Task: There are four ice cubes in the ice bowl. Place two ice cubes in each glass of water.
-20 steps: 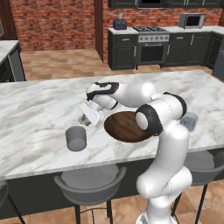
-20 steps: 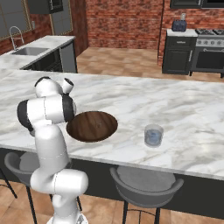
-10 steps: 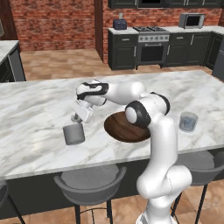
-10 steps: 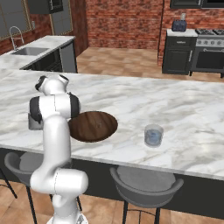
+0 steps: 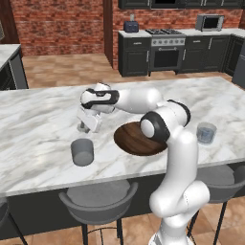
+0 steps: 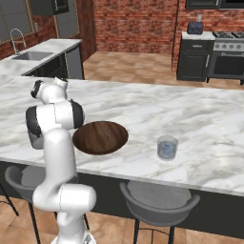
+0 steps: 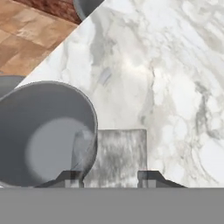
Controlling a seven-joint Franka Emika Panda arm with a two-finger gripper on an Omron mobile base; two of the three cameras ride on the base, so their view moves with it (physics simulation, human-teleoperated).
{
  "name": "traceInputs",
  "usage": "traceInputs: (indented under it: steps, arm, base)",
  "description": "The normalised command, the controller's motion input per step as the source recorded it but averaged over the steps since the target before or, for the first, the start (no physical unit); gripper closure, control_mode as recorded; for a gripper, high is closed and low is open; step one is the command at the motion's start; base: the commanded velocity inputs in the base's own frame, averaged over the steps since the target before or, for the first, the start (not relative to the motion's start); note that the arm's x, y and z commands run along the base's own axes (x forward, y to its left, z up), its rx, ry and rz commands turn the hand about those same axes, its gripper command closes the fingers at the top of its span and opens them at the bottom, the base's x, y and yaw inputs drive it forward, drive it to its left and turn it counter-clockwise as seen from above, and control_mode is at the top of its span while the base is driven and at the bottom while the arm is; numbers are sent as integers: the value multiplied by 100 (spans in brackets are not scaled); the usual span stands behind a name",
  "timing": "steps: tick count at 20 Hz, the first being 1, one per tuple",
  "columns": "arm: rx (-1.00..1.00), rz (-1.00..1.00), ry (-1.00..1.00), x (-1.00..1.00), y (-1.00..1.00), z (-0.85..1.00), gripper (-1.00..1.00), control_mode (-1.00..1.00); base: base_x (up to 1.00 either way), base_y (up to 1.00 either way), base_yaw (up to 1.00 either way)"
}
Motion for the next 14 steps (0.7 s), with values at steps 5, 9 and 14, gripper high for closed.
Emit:
traceInputs:
  steps: [5, 9, 14]
  arm:
    - [0, 0, -16, -7, -3, -31, 100, -100]
    - [0, 0, -4, -2, -1, -21, 100, -100]
    - [0, 4, 0, 2, 8, 5, 100, -100]
  base:
    - [0, 0, 0]
    - [0, 0, 0]
    - [0, 0, 0]
